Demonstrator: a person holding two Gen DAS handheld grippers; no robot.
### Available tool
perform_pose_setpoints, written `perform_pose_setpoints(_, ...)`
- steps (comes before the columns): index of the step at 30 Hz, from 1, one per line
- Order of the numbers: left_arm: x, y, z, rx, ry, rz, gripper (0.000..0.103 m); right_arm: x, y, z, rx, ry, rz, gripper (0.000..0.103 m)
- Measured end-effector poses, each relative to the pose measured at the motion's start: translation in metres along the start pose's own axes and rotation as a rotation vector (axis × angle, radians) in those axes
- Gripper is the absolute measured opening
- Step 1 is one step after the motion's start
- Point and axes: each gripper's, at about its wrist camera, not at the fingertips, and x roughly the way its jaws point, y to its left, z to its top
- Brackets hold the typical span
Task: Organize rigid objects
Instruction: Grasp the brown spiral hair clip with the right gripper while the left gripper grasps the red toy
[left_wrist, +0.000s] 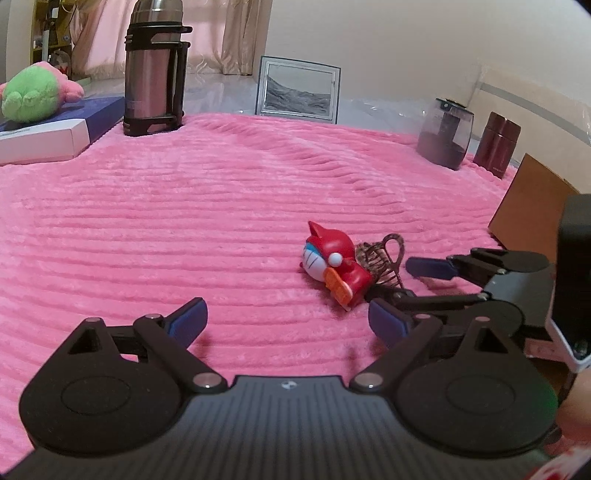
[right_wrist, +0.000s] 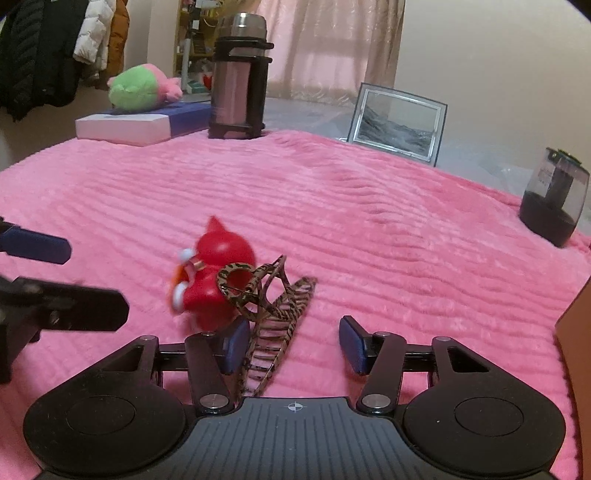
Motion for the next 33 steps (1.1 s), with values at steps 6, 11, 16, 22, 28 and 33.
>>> perform_pose_setpoints(6, 0.001, 0.002, -0.001, 0.0, 0.002, 0.001, 0.092, 0.001, 0.006, 0.003, -0.044, -0.024, -0.005, 0.029)
perform_pose_setpoints(11, 0.002, -0.002, 0.0, 0.008, -0.001, -0.007, 0.092, -0.008, -0.002, 0.001, 0.016, -0.039, -0.006, 0.024)
perform_pose_setpoints(16, 0.01, -0.013, 0.005, 0.025, -0.007, -0.03, 0.092, -0.03, -0.019, -0.003, 0.086, -0.057, -0.03, 0.024)
perform_pose_setpoints(22, 0.029, -0.032, 0.014, 0.025, -0.019, -0.042, 0.085, -0.049, -0.041, -0.014, 0.142, -0.052, -0.071, 0.024)
perform_pose_setpoints(28, 0.054, -0.04, 0.026, -0.01, -0.02, -0.016, 0.066, -0.056, -0.05, -0.02, 0.155, -0.043, -0.068, 0.024)
perform_pose_setpoints(33, 0.069, -0.041, 0.033, -0.014, -0.002, 0.011, 0.052, -0.054, -0.052, -0.02, 0.16, -0.044, -0.055, 0.024)
